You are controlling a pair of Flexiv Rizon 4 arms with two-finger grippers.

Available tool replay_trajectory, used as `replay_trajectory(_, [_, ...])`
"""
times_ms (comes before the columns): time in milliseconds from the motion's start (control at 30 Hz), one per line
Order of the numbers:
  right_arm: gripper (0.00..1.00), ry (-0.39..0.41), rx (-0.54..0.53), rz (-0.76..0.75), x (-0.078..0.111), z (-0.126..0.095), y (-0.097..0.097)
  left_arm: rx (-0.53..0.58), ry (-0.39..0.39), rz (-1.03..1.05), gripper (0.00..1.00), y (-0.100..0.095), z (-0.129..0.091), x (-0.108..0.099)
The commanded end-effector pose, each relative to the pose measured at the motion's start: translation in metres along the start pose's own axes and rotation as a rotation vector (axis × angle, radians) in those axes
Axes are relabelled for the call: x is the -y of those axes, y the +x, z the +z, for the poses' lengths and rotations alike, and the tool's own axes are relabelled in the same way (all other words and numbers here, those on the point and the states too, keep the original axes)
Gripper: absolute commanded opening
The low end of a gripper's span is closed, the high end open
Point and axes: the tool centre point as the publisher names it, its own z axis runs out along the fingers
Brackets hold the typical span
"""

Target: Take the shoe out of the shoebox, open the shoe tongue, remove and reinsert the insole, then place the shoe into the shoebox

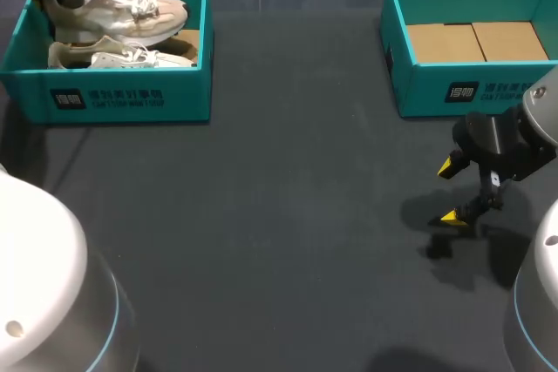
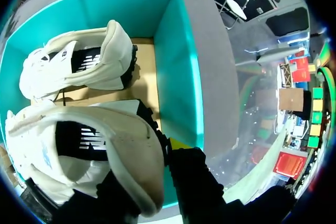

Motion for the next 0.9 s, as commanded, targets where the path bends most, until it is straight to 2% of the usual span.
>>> replay_trajectory(33, [1.00,0.003,0.002,0.001,0.000,0.000,0.001,-0.010,-0.010,-0.012,0.00,-0.006,0.008,0.002])
replay_trajectory(267, [1.00,0.003,0.002,0.001,0.000,0.000,0.001,-0.002,-0.006,-0.040,0.00,-0.011,0.018,0.002])
replay_trajectory(567, [1.00,0.003,0.002,0.001,0.000,0.000,0.001,-0.008,-0.011,-0.078,0.00,-0.016,0.029,-0.007])
replay_trajectory(900, [1.00,0.003,0.002,0.001,0.000,0.000,0.001,-0.007,0.019,-0.049,0.00,-0.028,0.041,-0.019])
